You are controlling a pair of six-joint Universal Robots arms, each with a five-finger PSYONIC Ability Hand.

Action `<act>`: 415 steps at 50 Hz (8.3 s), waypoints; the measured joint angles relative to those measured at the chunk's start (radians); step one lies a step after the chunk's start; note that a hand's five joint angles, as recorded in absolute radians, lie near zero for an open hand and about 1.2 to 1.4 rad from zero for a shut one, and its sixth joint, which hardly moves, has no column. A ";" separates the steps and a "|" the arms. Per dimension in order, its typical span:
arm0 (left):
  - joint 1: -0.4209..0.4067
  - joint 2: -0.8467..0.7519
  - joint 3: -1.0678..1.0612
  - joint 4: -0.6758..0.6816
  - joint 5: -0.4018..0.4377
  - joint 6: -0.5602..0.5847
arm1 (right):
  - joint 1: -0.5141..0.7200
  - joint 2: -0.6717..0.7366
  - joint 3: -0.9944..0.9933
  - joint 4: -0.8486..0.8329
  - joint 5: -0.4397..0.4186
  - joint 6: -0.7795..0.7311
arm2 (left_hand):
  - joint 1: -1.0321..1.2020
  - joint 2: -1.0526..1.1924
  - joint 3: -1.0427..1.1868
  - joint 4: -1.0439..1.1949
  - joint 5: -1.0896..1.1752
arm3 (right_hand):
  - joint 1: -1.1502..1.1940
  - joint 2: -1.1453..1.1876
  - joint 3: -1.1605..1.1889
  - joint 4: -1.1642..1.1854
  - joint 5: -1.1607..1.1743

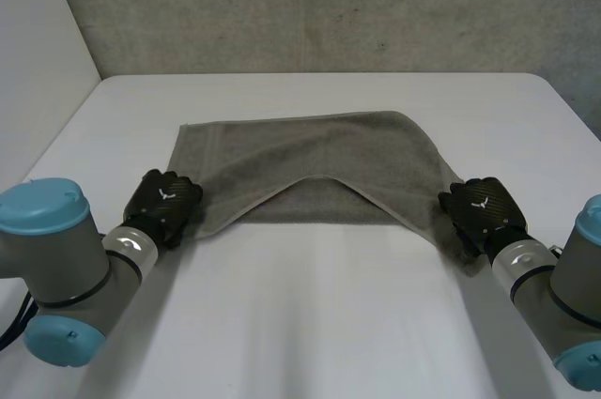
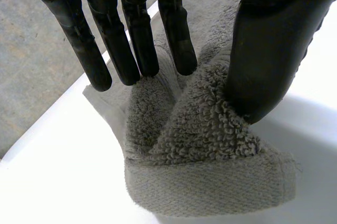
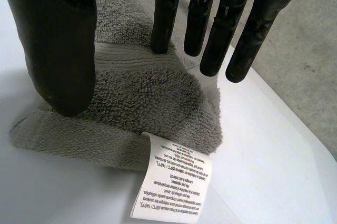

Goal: Fold the towel.

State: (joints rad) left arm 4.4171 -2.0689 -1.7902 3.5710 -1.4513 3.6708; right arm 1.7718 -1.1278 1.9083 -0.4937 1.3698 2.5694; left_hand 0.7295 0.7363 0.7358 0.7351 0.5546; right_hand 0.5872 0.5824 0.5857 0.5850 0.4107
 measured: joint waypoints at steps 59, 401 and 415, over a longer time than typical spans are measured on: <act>0.142 0.209 0.025 -0.117 0.026 -0.195 | -0.108 -0.300 0.122 0.259 -0.289 0.033 | 0.528 0.587 0.601 0.621 0.565 | -0.285 -0.281 -0.287 -0.281 -0.279; 0.163 -0.408 0.968 -0.482 0.222 -0.575 | -0.094 0.379 -0.912 0.462 0.061 0.077 | 0.535 0.612 0.612 0.626 0.564 | 0.739 0.720 0.759 0.750 0.753; 0.162 -0.466 1.025 -0.508 0.206 -0.574 | -0.087 0.359 -0.921 0.463 0.105 0.069 | 0.466 0.447 0.448 0.464 0.474 | 0.729 0.715 0.744 0.737 0.738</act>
State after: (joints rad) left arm 4.5787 -2.5352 -0.7657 3.0628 -1.2457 3.0972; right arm 1.6847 -0.7687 0.9877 -0.0308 1.4747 2.6384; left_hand 1.1957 1.1838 1.1842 1.1991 1.0284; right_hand 1.3160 1.2971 1.3298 1.3216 1.1490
